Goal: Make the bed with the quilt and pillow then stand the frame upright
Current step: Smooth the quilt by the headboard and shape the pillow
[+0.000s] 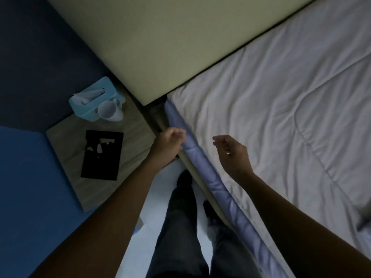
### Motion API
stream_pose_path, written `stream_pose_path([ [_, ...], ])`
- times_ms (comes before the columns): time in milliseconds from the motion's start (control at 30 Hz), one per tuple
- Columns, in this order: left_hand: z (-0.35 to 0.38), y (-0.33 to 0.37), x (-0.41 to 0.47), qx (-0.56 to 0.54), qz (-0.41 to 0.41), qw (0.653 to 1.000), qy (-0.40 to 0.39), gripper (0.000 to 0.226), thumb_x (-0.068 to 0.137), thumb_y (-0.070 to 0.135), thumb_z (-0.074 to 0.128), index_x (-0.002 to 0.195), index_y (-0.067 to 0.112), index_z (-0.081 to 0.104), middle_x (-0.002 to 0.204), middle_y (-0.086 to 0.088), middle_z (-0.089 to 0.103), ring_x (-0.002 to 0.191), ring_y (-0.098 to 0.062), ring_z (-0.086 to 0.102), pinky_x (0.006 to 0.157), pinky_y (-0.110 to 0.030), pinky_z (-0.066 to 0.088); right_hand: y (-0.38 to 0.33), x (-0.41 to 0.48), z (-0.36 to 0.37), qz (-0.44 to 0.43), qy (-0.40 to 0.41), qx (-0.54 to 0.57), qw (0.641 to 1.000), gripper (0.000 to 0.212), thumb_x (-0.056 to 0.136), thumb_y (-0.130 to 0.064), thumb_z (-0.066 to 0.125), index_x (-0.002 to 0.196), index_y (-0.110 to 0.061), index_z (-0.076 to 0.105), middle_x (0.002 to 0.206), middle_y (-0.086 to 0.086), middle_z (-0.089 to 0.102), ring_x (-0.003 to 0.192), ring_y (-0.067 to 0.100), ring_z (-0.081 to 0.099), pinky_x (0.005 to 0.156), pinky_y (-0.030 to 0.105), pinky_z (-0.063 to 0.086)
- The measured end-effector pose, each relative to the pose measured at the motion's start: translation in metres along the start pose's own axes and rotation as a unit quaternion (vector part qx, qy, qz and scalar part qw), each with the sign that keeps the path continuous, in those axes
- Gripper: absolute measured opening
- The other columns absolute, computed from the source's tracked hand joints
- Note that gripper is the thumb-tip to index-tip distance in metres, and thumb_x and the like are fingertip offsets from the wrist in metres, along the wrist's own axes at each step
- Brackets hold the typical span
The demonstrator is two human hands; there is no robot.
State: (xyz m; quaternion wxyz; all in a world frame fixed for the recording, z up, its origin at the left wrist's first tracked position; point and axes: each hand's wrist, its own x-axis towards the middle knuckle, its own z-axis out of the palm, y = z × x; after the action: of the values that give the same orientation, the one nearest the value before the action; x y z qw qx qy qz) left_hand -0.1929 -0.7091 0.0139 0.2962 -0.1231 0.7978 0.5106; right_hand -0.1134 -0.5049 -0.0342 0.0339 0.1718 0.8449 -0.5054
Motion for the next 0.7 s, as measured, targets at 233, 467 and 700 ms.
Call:
stream_pose_path([
  [233, 0.008, -0.029, 0.101, 0.008, -0.047, 0.999, -0.018, 0.014, 0.096, 0.017, 0.057, 0.106, 0.019, 0.067, 0.096, -0.001, 0.07, 0.077, -0.014, 0.063, 0.063, -0.015, 0.052, 0.048, 0.026, 0.061, -0.014, 0.068, -0.097, 0.993, 0.023, 0.091, -0.007, 0.063, 0.112, -0.014, 0.069, 0.11, 0.002, 0.071, 0.099, 0.018, 0.066, 0.089, 0.031, 0.054],
  [467, 0.036, -0.057, 0.2, -0.031, -0.163, 0.984, 0.064, 0.037, 0.096, 0.039, 0.052, 0.122, 0.013, 0.057, 0.112, -0.012, 0.065, 0.079, -0.022, 0.065, 0.083, -0.038, 0.058, 0.111, 0.029, 0.088, -0.013, 0.024, -0.275, 0.961, 0.071, 0.076, -0.046, 0.078, 0.133, -0.012, 0.055, 0.13, 0.009, 0.054, 0.112, 0.023, 0.056, 0.09, 0.037, 0.053],
  [700, 0.038, -0.045, 0.253, 0.022, -0.136, 0.983, 0.119, 0.056, 0.102, 0.044, 0.039, 0.145, 0.008, 0.04, 0.142, -0.018, 0.049, 0.121, -0.035, 0.054, 0.099, -0.036, 0.045, 0.141, 0.058, 0.084, -0.076, -0.039, -0.293, 0.952, 0.052, 0.075, -0.009, 0.079, 0.124, -0.013, 0.062, 0.116, 0.008, 0.055, 0.092, 0.03, 0.057, 0.081, 0.035, 0.049],
])
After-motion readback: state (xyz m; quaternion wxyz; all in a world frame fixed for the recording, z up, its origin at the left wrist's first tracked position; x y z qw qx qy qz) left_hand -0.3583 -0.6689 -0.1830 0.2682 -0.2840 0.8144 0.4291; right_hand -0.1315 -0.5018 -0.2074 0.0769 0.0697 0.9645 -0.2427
